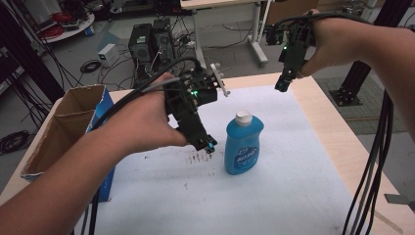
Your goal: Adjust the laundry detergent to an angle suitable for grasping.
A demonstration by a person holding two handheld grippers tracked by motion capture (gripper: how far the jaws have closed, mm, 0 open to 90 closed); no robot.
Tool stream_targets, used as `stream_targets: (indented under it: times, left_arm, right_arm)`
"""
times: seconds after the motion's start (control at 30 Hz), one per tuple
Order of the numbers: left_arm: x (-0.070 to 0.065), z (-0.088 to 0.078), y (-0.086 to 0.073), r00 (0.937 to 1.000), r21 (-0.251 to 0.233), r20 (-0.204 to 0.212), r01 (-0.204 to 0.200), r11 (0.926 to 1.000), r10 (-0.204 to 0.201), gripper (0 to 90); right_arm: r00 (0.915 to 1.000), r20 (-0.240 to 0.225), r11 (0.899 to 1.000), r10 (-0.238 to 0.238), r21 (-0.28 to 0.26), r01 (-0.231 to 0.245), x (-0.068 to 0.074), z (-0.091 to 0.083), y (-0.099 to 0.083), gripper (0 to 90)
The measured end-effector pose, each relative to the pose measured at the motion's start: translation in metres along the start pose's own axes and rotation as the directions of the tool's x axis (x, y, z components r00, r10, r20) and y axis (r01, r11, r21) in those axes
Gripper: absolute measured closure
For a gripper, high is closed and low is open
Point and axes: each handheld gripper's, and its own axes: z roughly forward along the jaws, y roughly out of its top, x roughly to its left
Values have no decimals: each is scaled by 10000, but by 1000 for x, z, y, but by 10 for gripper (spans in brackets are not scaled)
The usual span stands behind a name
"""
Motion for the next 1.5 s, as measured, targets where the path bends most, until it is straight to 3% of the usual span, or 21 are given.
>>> stream_targets:
  times: [0.33,0.63,1.03,1.5]
  left_arm:
    - [-3,25,20,9994,-531,215,268,9982,-257,17]
    - [-4,43,34,9985,-486,296,484,9976,-470,17]
    - [-5,61,43,9978,-495,411,545,9973,-525,17]
    - [-2,78,49,9949,-791,418,952,9923,-921,17]
  right_arm:
    - [10000,17,10000,84,23,-84,0,1,-3,18]
    - [9999,1,9999,130,6,-130,-1,6,-8,18]
    - [9997,10,9997,260,28,-260,-4,7,-10,18]
    - [9997,4,9997,249,62,-249,-6,9,-9,18]
